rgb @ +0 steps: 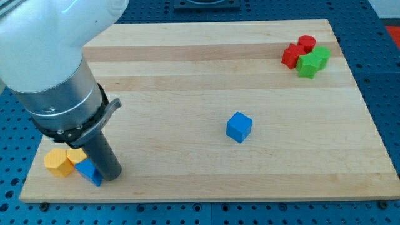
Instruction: Push blue cube diagonally to blue triangle
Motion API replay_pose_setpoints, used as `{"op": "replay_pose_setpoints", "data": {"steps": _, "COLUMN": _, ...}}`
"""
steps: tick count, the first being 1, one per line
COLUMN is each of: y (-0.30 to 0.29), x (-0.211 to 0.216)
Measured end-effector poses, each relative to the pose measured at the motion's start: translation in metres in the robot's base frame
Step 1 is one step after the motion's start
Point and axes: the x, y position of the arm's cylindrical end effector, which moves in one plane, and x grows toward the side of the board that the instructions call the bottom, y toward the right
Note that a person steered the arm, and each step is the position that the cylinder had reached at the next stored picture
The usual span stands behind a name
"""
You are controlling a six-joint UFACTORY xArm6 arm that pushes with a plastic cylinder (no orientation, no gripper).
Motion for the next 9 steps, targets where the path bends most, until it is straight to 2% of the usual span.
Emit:
{"op": "replay_pose_setpoints", "data": {"steps": 1, "y": 0.062, "x": -0.001}}
{"op": "replay_pose_setpoints", "data": {"steps": 3, "y": 0.236, "x": -0.023}}
{"op": "replay_pose_setpoints", "data": {"steps": 4, "y": 0.248, "x": -0.025}}
{"op": "replay_pose_setpoints", "data": {"steps": 7, "y": 0.215, "x": -0.086}}
{"op": "replay_pose_setpoints", "data": {"steps": 8, "y": 0.177, "x": -0.085}}
{"op": "replay_pose_setpoints", "data": {"steps": 9, "y": 0.127, "x": -0.065}}
